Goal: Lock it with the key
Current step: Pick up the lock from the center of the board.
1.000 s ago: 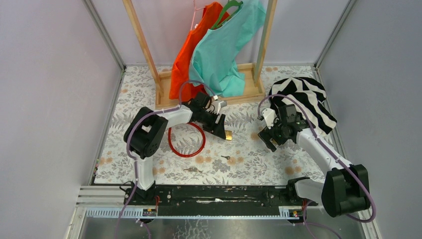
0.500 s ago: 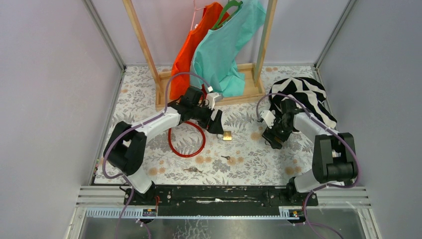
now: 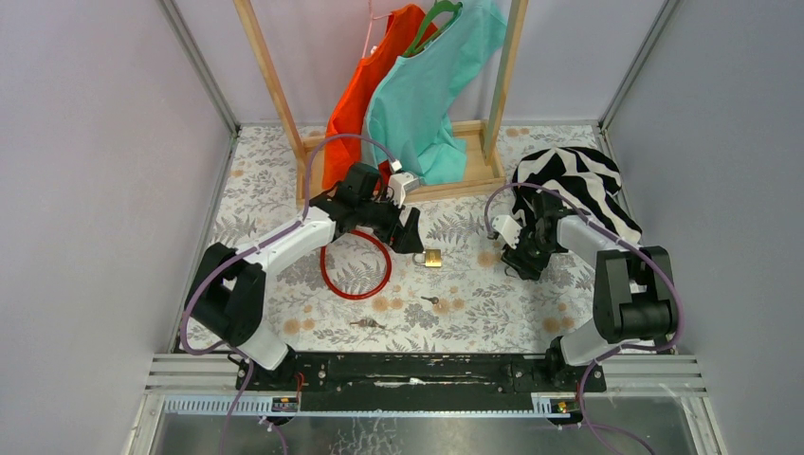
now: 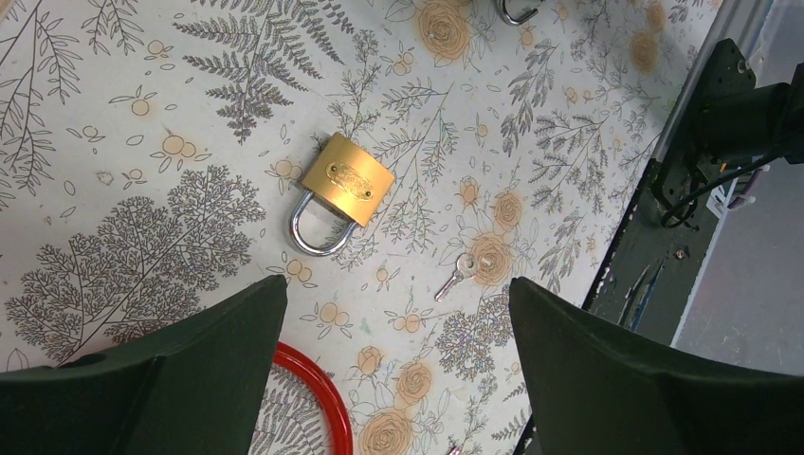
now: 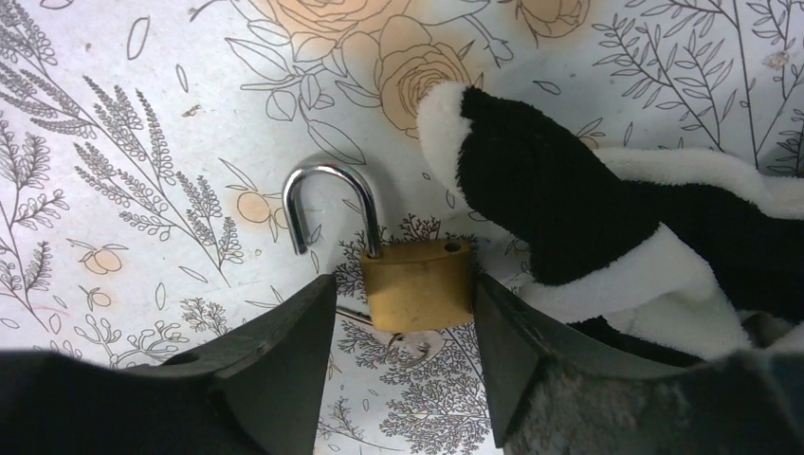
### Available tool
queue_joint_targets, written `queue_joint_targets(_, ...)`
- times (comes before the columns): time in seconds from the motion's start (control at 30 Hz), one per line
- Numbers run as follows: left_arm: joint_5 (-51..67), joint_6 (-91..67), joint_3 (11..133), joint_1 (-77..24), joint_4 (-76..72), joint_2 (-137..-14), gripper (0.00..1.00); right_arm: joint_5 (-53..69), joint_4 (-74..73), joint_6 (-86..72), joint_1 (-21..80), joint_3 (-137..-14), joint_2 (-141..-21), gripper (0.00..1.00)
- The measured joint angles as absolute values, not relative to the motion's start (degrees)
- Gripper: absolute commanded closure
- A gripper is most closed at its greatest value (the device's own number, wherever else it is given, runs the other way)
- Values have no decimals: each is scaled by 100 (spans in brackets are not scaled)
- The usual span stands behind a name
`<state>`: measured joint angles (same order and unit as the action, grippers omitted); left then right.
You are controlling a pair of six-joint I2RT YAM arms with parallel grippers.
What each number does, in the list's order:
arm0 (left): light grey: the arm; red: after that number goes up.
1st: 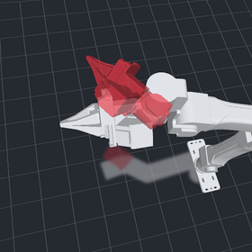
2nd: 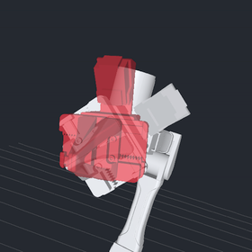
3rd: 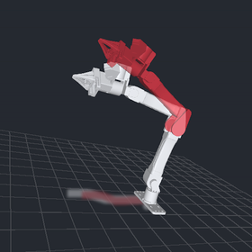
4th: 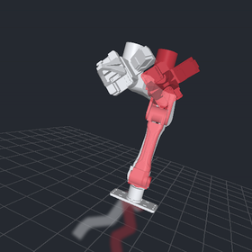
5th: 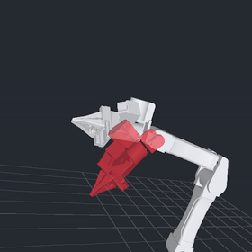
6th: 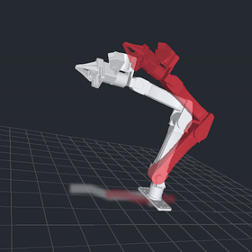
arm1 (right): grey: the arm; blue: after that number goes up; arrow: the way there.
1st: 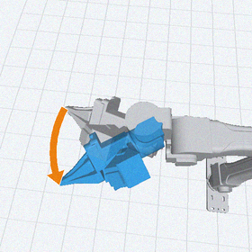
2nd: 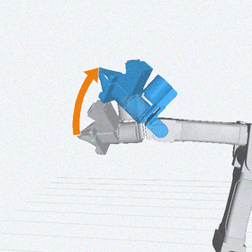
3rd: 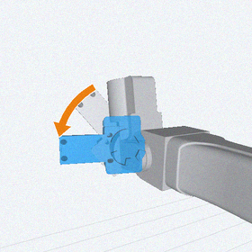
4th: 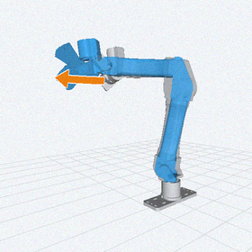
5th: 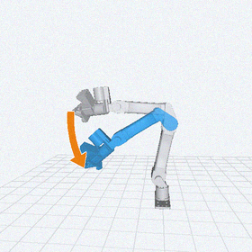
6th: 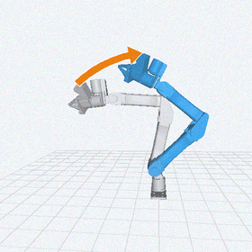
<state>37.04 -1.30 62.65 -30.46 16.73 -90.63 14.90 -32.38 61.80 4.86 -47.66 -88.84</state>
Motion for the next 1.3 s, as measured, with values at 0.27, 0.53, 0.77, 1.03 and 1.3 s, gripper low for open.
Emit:
queue_joint_targets(0.27,3682,-95,6265,-3046,1675,-8986,6,1616,-3157,6305,486,-4552,-8678,63)
queue_joint_targets(0.53,3393,-38,6265,-3046,1675,-8718,7,1841,-3463,6294,486,-4547,-8355,99)
queue_joint_targets(0.77,3726,117,6296,-3046,1741,-8506,17,2377,-3957,5653,913,-5245,-7413,100)
queue_joint_targets(1.03,4801,558,6864,-3085,2187,-8409,21,2812,-4106,4700,1920,-6639,-7183,100)
queue_joint_targets(1.3,5240,121,7170,-3422,2062,-8276,27,2936,-4156,4088,2552,-7502,-7476,100)
